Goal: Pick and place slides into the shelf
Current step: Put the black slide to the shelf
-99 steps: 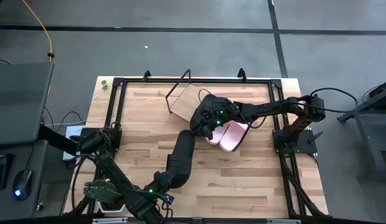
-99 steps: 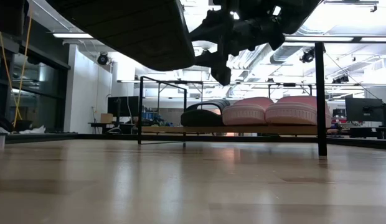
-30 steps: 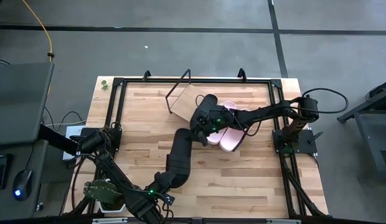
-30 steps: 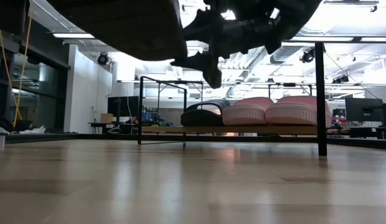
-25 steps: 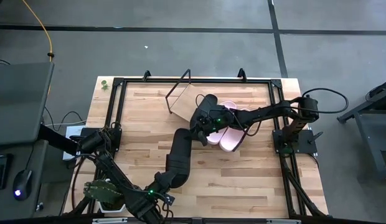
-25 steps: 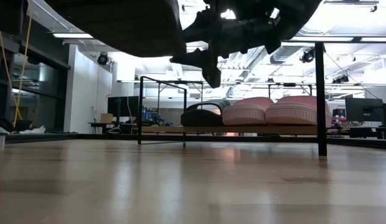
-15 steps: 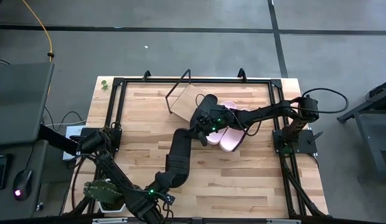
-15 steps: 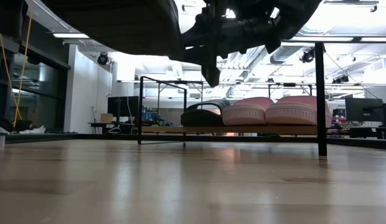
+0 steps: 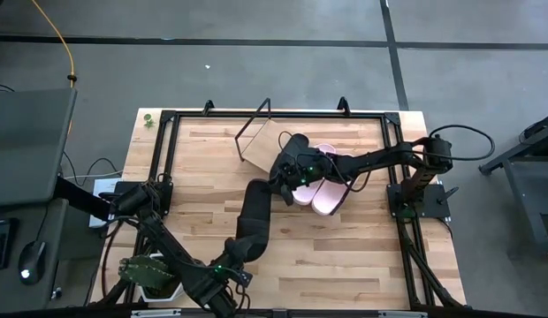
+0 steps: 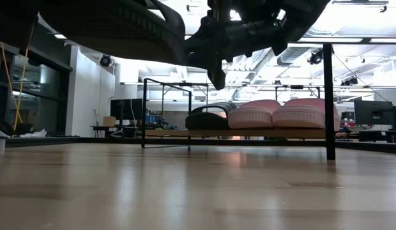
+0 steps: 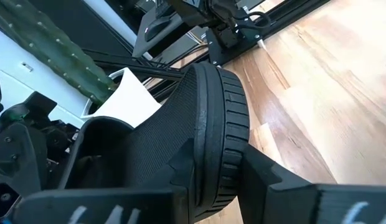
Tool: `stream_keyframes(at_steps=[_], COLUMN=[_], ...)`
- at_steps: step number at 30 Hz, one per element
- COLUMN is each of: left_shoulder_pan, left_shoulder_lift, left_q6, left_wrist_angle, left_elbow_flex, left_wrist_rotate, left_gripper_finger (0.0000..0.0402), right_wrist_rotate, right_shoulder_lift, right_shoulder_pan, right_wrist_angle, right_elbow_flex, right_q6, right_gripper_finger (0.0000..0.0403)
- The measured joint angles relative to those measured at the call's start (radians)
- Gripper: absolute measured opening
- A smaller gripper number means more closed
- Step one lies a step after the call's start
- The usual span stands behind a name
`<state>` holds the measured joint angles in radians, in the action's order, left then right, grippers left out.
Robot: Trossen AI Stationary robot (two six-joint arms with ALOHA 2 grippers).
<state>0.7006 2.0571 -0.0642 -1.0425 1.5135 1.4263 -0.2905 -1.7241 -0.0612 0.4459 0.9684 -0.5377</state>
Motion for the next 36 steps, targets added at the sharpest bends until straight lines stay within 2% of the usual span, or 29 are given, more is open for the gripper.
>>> stream_keyframes(at_steps=[11,17,23,28,36], left_shoulder_pan=[-0.001,0.007,0.021,0.035,0.043], left_shoulder_lift=[0.0,0.0,0.0,-0.004,-0.004], left_q6=[0.005,0.006,0.009,0.008,0.013], left_wrist_angle=[-0.003,-0.004,-0.006,-0.004,-0.005], left_elbow_flex=[0.0,0.0,0.0,0.001,0.001], left_wrist_rotate=[0.05,0.06,0.08,0.095,0.096], left_gripper_finger=[0.0191,0.0225,0.0234,0.0234,0.0234], right_wrist_rotate=[-0.016,-0.025,-0.04,-0.006,-0.031], right_shoulder_lift=[0.0,0.0,0.0,0.0,0.0], right_shoulder_pan=[-0.024,-0.039,-0.078,-0.121,-0.176], right_wrist_angle=[0.0,0.0,0.0,-0.006,0.038], right_elbow_flex=[0.0,0.0,0.0,-0.002,-0.002], right_q6=[0.005,0.005,0.005,0.021,0.009], right_gripper_finger=[0.0056,0.0056,0.0056,0.0055,0.0055])
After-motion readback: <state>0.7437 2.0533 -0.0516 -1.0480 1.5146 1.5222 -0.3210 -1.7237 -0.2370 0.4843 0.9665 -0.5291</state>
